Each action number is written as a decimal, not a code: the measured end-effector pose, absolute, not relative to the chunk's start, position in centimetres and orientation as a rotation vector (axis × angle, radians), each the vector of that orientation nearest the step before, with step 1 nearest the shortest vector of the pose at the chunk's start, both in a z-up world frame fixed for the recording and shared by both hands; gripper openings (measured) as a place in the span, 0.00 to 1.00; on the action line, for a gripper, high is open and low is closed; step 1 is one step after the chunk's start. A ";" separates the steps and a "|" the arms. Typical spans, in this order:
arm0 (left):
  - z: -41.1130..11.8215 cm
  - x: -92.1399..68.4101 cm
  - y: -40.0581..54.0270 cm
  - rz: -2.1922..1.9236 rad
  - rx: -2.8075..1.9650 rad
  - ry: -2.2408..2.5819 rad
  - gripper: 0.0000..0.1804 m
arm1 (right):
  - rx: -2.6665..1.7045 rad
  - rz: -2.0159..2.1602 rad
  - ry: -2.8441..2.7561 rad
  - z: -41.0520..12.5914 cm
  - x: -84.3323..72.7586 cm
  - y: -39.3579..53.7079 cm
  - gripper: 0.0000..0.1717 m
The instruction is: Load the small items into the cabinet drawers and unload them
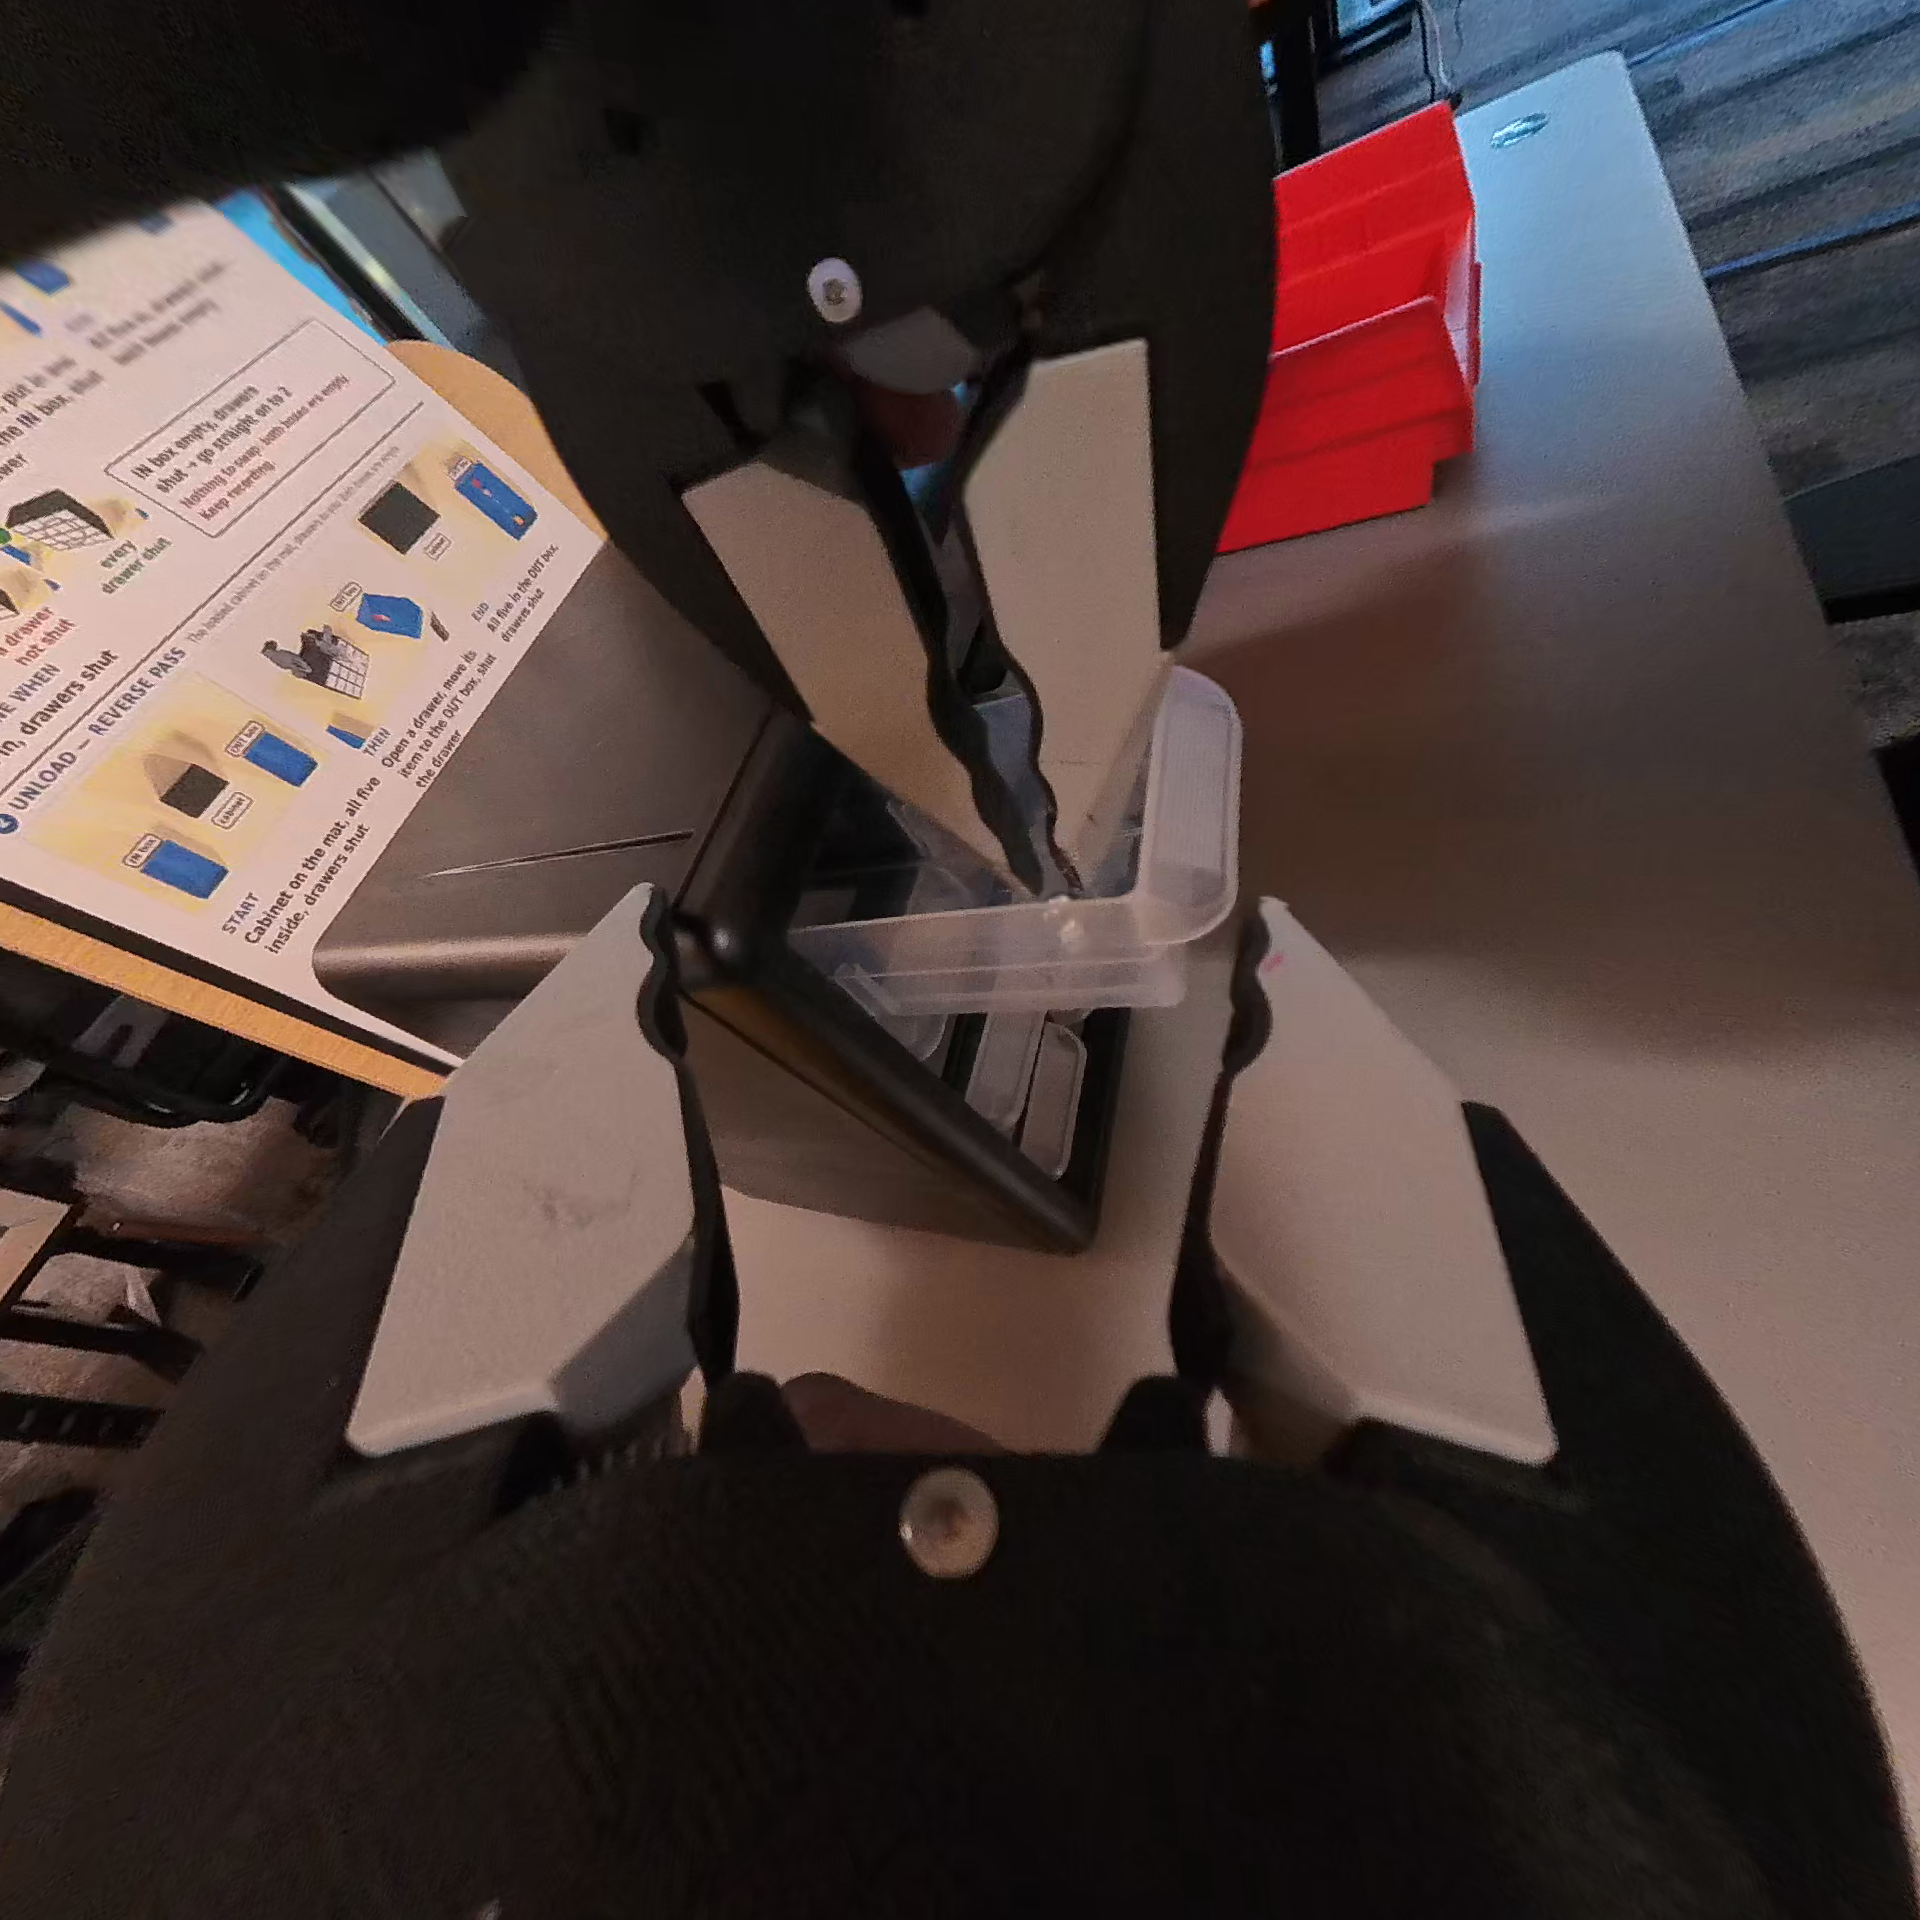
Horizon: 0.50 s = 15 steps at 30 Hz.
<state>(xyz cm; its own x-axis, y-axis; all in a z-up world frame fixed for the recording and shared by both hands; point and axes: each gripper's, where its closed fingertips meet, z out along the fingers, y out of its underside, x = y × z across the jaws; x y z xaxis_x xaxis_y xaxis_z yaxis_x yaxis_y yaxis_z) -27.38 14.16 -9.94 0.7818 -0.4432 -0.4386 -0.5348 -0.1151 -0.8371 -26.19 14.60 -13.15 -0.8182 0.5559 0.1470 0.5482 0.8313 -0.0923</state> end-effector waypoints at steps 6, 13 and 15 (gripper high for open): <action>-9.9 -27.5 14.1 0.101 -1.757 0.769 0.57 | -0.860 0.102 -2.869 -13.3 -26.5 14.5 0.00; -10.0 -27.3 14.1 0.117 -1.759 0.777 0.60 | -0.935 0.140 -2.769 -12.5 -27.8 15.5 0.00; -10.1 -27.3 14.1 0.112 -1.757 0.777 0.60 | -0.928 0.160 -2.762 -11.9 -27.8 15.5 0.00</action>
